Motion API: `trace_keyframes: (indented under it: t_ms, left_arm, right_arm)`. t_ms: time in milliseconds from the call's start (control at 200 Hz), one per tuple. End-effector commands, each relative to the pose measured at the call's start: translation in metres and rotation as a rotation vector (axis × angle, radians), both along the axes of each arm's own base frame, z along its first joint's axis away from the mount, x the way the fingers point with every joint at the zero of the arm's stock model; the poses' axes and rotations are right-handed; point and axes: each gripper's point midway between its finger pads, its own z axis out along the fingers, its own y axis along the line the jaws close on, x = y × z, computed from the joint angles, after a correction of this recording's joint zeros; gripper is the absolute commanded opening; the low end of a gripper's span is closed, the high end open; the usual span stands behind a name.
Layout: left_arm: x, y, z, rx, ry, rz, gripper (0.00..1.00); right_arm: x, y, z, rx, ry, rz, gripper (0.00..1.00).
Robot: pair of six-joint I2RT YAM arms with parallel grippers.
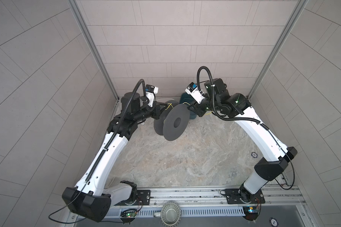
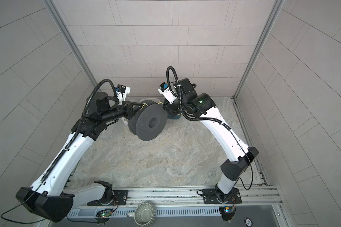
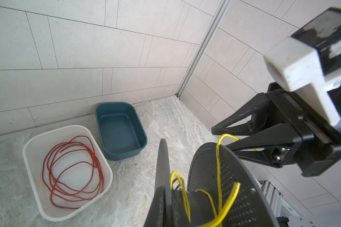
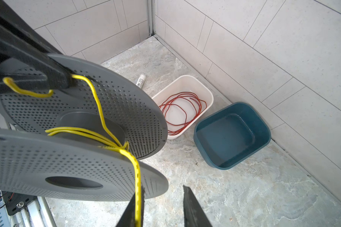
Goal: Wrap the cables
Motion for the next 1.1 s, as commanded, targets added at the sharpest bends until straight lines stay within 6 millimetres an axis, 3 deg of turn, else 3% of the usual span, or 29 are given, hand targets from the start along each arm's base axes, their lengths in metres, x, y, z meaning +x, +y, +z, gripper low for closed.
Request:
trace_keyframes:
  t_ms: [0,165,450,756,886,1096]
  left_arm:
    - [-0.005,0.003,0.040,-0.033,-0.109,0.002,0.00]
    - [-0.004,0.002,0.042,-0.039,-0.112,-0.002,0.00]
    - [-0.004,0.002,0.042,-0.038,-0.113,-0.001,0.00]
    - [-0.003,0.001,0.043,-0.033,-0.115,-0.007,0.00]
    - [-0.005,-0.001,0.043,-0.039,-0.110,-0.024,0.00]
    - [-0.007,-0.001,0.052,-0.091,-0.092,-0.046,0.00]
  right_arm:
    - [-0.010,-0.021,0.011,-0.024,-0.018,-0.040,0.32]
    - [-0.015,-0.025,0.006,-0.033,-0.011,-0.043,0.18]
    - [-0.019,-0.031,0.001,-0.056,0.001,-0.053,0.14]
    - [-0.025,-0.039,-0.001,-0.080,0.005,-0.068,0.22]
    - [-0.023,-0.043,-0.007,-0.094,0.004,-0.088,0.00]
    - [-0.015,-0.050,-0.020,-0.081,-0.004,-0.139,0.00]
